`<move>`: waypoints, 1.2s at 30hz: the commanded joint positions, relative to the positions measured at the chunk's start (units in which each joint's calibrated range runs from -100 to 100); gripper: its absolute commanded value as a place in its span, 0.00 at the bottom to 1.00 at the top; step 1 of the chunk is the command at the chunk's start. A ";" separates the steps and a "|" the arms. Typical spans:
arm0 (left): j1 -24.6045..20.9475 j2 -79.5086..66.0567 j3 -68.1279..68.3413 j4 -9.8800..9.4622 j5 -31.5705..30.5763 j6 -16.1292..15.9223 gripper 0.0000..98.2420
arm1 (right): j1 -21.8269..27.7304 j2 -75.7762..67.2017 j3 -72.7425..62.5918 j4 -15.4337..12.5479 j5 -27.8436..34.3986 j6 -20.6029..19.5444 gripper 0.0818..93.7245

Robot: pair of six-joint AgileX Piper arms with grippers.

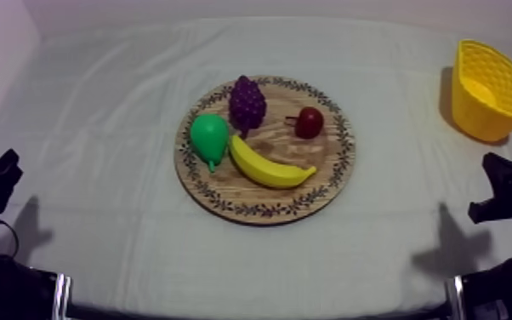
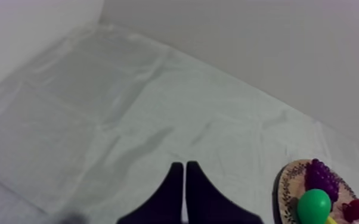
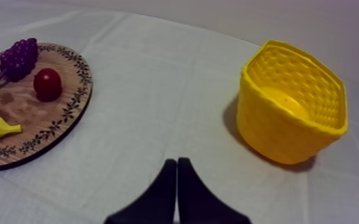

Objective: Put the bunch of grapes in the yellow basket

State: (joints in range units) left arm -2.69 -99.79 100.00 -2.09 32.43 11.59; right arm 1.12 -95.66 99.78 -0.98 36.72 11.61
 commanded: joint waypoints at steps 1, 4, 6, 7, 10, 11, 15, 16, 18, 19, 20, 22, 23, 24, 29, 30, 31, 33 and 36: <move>-0.03 0.05 0.00 0.01 -0.01 0.01 0.00 | 0.03 -0.01 0.00 -0.03 -0.10 -0.01 0.00; -0.03 0.05 0.00 0.01 -0.01 0.01 0.00 | 0.03 -0.01 0.00 -0.03 -0.10 -0.01 0.00; -0.03 0.05 0.00 0.01 -0.01 0.01 0.00 | 0.03 -0.01 0.00 -0.03 -0.10 -0.01 0.00; -0.03 0.05 0.00 0.01 -0.01 0.01 0.00 | 0.03 -0.01 0.00 -0.03 -0.10 -0.01 0.00; -0.03 0.05 0.00 0.01 -0.01 0.01 0.00 | 0.03 -0.01 0.00 -0.03 -0.10 -0.01 0.00; -0.03 0.05 0.00 0.01 -0.01 0.01 0.00 | 0.03 -0.01 0.00 -0.03 -0.10 -0.01 0.00; -0.03 0.05 0.00 0.01 -0.01 0.01 0.00 | 0.03 -0.01 0.00 -0.03 -0.10 -0.01 0.00; -0.03 0.05 0.00 0.01 -0.01 0.01 0.00 | 0.03 -0.01 0.00 -0.03 -0.10 -0.01 0.00; -0.03 0.05 0.00 0.01 -0.01 0.01 0.00 | 0.03 -0.01 0.00 -0.03 -0.10 -0.01 0.00; -0.03 0.05 0.00 0.01 -0.01 0.01 0.00 | 0.03 -0.01 0.00 -0.03 -0.10 -0.01 0.00; -0.03 0.05 0.00 0.01 -0.01 0.01 0.00 | 0.03 -0.01 0.00 -0.03 -0.10 -0.01 0.00; -0.03 0.05 0.00 0.01 -0.01 0.01 0.00 | 0.03 -0.01 0.00 -0.03 -0.10 -0.01 0.00; -0.03 0.05 0.00 0.01 -0.01 0.01 0.00 | 0.03 -0.01 0.00 -0.03 -0.10 -0.01 0.00; -0.03 0.05 0.00 0.01 -0.01 0.01 0.00 | 0.03 -0.01 0.00 -0.03 -0.10 -0.01 0.00; -0.03 0.05 0.00 0.01 -0.01 0.01 0.00 | 0.03 -0.01 0.00 -0.03 -0.10 -0.47 0.00; -0.03 0.05 0.00 0.01 -0.01 0.01 0.00 | 0.03 -0.01 0.00 -0.03 0.36 -1.40 0.00; -0.03 0.05 0.00 0.01 -0.01 0.01 0.00 | 0.03 -0.01 -0.07 0.00 1.11 -2.41 0.00; -0.03 0.05 0.00 0.01 -0.01 0.01 0.00 | 0.19 0.07 -0.11 0.04 1.80 -4.43 0.00; -0.03 0.05 0.00 0.01 -0.01 0.01 0.00 | 0.55 1.90 -0.22 -0.76 1.77 -5.19 0.01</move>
State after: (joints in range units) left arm -2.69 -99.79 100.00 -2.09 32.43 11.59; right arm 1.61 -94.66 99.64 -1.13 38.63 7.28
